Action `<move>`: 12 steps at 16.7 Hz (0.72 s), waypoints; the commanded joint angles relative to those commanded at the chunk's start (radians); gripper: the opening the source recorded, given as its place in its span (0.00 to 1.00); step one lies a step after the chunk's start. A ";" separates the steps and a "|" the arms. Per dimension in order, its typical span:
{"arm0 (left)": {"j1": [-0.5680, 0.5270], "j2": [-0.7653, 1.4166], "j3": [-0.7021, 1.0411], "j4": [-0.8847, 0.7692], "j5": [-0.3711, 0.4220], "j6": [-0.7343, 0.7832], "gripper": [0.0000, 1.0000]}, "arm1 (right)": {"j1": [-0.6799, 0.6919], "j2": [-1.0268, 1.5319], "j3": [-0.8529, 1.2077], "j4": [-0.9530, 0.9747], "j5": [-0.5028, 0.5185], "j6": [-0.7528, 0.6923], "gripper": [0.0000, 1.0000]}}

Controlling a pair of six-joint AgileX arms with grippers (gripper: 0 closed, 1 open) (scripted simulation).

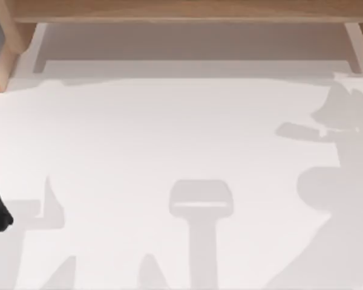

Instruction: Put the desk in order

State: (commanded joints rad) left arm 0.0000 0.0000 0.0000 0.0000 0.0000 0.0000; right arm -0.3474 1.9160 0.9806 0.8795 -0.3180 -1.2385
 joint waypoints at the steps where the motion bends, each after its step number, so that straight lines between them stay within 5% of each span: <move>1: 0.000 0.000 0.000 0.000 0.000 0.000 1.00 | 0.017 -0.104 -0.049 -0.044 0.016 0.062 1.00; 12: 0.000 0.000 0.000 0.000 0.000 0.000 1.00 | 0.235 -1.442 -0.678 -0.607 0.226 0.860 1.00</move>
State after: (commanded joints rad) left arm 0.0000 0.0000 0.0000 0.0000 0.0000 0.0000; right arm -0.1119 0.4739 0.3030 0.2726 -0.0920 -0.3786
